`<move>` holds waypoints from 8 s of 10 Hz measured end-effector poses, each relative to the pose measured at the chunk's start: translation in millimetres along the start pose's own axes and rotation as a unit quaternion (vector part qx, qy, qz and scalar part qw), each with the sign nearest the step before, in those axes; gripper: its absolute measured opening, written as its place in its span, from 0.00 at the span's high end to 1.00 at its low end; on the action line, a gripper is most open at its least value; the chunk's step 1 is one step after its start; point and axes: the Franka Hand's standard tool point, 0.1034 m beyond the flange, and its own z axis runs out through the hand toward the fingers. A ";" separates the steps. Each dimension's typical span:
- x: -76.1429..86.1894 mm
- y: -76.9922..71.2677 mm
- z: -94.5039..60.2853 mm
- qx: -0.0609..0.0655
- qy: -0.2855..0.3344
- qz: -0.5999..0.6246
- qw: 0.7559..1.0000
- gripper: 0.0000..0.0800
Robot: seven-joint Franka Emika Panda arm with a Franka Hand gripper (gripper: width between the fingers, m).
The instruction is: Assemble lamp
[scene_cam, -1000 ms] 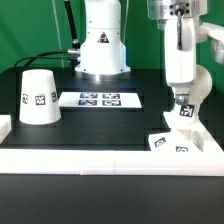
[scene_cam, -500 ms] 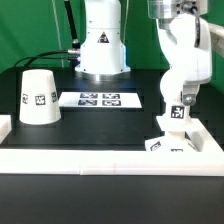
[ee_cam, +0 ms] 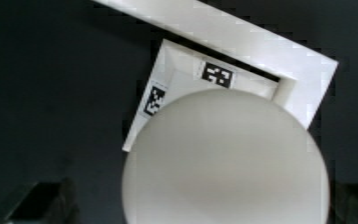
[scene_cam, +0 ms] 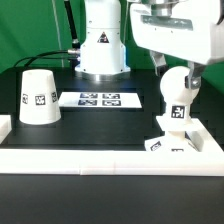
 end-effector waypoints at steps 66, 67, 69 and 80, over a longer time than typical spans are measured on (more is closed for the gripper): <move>118.4 236.2 14.5 -0.063 -0.008 -0.403 0.913 0.94; 112.6 228.2 7.3 -0.061 -0.015 -0.406 0.912 0.94; 99.9 215.3 -5.3 -0.056 -0.018 -0.405 0.913 0.94; 50.9 157.1 -54.7 -0.042 -0.030 -0.392 0.919 0.94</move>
Offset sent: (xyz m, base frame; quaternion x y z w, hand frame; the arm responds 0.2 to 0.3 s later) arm 0.0000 0.0000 0.0000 0.0000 0.0000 0.0000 1.0000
